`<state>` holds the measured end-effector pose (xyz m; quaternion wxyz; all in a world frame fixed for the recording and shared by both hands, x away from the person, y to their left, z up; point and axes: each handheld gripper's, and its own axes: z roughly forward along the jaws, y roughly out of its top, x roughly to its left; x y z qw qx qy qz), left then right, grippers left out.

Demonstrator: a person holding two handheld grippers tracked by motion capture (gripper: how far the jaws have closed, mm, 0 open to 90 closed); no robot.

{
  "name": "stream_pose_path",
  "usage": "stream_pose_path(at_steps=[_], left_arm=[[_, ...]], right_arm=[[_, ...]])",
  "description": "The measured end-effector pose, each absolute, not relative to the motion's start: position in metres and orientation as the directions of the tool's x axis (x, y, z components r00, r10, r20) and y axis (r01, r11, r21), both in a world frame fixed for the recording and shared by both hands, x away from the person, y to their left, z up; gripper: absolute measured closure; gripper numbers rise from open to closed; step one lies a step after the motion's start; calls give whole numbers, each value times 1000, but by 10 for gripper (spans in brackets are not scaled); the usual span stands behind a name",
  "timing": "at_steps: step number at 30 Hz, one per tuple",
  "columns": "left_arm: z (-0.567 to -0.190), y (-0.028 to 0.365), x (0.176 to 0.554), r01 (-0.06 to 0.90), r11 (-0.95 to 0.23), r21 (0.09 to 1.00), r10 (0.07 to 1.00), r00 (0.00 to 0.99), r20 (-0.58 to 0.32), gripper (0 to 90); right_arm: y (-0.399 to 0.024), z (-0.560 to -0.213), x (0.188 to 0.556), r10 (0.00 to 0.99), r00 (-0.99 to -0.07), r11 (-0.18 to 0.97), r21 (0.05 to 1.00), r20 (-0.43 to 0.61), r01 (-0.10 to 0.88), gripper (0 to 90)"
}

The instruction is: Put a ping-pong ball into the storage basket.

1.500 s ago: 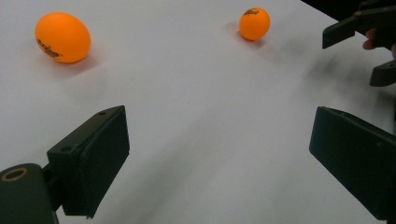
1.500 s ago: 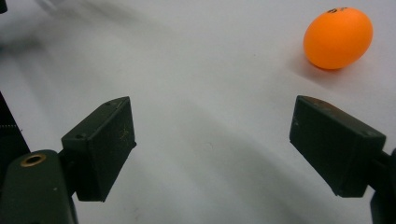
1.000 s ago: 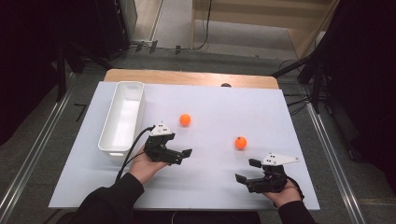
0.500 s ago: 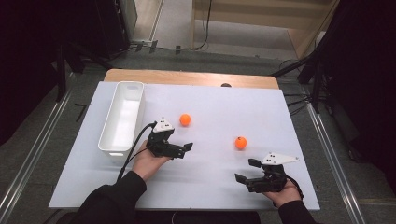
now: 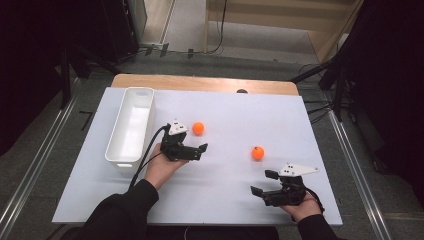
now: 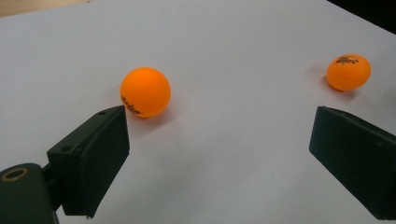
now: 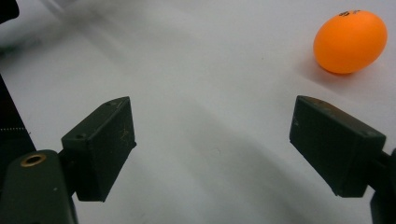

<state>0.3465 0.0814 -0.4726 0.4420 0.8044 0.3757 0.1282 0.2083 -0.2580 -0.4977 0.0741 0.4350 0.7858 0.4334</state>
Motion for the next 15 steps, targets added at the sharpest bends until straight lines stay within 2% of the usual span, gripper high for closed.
stream_pose_path(at_steps=[5,15], left_arm=[[-473,83,353,520,-293,802,722,670,-171,49],[-471,76,369,521,-331,787,722,677,-145,49]], right_arm=[[-258,-498,208,748,-609,244,745,263,621,126],[-256,-498,208,747,-612,250,743,260,621,126]])
